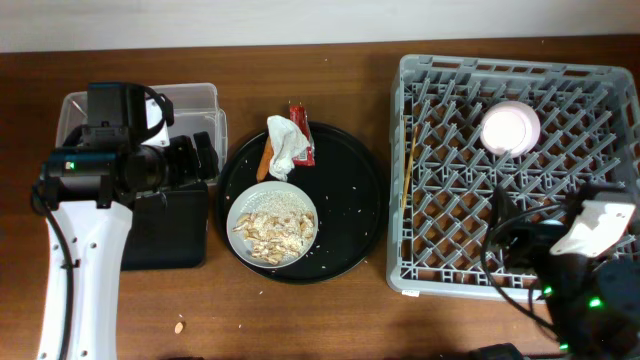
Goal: Sort waste into correct bins and load items into the dishwasher rack
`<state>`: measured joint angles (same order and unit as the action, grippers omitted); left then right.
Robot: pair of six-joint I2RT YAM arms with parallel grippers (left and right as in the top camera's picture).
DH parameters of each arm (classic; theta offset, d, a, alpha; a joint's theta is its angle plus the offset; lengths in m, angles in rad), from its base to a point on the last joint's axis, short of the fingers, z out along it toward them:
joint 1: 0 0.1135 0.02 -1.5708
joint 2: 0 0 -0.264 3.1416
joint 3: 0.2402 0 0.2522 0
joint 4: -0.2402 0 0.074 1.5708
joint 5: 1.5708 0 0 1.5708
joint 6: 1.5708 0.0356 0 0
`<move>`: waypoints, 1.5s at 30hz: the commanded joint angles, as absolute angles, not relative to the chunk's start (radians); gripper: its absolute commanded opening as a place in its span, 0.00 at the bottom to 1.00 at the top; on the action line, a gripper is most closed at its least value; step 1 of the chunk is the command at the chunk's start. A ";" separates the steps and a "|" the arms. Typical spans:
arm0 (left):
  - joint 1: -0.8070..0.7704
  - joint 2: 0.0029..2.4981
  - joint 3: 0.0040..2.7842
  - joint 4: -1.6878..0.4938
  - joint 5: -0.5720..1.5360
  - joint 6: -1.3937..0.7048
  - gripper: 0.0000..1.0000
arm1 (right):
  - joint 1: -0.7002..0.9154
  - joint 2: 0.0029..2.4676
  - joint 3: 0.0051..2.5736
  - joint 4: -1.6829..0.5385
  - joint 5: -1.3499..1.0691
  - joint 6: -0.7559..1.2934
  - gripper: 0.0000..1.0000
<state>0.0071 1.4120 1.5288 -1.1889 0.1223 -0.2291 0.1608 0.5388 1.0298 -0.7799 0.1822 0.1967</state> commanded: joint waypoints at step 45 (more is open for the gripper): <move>-0.405 2.120 1.552 -0.645 -0.181 -0.205 0.53 | 0.044 0.006 0.006 -0.067 0.138 0.202 0.98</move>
